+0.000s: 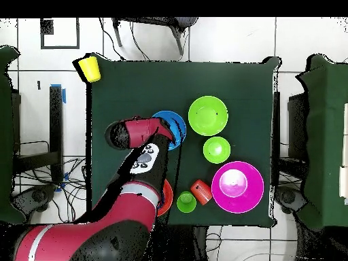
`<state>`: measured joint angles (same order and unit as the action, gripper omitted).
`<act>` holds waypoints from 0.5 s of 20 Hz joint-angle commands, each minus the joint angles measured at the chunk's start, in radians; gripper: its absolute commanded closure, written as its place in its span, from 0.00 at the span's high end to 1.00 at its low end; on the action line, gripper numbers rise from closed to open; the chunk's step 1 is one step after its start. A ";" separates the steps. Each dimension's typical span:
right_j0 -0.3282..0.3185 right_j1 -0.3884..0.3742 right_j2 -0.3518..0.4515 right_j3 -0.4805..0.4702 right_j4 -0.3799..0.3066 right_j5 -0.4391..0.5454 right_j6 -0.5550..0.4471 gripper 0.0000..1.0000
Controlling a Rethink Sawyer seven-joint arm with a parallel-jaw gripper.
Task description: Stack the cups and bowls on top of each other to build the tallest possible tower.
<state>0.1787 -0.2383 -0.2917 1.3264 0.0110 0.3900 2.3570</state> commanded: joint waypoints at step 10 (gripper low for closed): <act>-0.035 0.020 0.182 -0.029 -0.106 0.031 -0.108 0.00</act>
<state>0.1705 -0.2294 -0.2720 1.3251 -0.0237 0.3917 2.3568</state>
